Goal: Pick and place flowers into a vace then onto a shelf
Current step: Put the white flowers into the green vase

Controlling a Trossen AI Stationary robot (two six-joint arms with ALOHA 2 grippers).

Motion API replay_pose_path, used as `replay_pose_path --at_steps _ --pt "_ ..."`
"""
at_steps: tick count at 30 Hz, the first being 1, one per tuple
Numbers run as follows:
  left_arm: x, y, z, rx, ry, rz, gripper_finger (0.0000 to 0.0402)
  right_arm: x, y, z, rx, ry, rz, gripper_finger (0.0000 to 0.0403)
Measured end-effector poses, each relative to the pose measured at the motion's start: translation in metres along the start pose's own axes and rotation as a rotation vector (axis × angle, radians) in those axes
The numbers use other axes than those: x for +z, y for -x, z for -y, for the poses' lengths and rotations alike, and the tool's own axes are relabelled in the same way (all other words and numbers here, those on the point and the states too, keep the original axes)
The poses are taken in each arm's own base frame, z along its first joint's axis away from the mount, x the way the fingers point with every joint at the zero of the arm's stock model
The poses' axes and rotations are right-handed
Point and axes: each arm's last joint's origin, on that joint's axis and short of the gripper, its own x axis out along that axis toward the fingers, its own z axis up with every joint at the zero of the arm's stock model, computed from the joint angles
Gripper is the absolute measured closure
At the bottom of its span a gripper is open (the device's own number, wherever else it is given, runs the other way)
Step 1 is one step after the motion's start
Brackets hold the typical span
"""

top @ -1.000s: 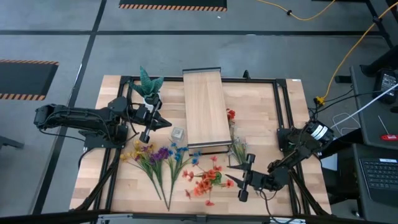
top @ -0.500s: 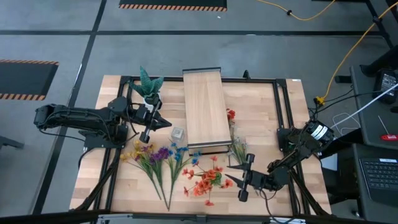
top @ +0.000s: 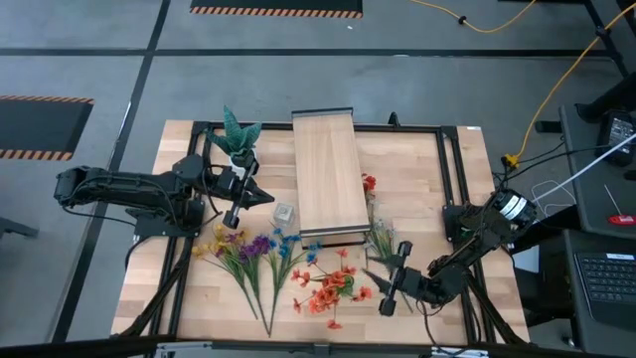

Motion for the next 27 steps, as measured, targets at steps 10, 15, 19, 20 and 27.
replay_pose_path --at_steps 10,15,19,20,27 --pt "-0.003 0.0 -0.001 0.045 -0.088 -0.026 0.0398 0.049 0.011 0.02 -0.256 0.022 -0.14 0.0253" --pt "-0.002 0.0 -0.003 0.096 -0.099 -0.027 0.0398 0.074 0.019 0.033 -0.23 -0.009 -0.136 0.0253" --pt "-0.002 0.0 -0.004 0.129 -0.098 -0.028 0.0398 0.085 0.021 0.041 -0.221 0.016 -0.139 0.0253" --pt "-0.002 0.0 -0.004 0.129 -0.095 -0.028 0.0398 0.087 0.021 0.042 -0.221 0.026 -0.14 0.0253" --pt "-0.002 0.0 -0.004 0.129 -0.094 -0.02 0.0398 0.075 0.008 0.038 -0.262 0.159 -0.16 0.0254"
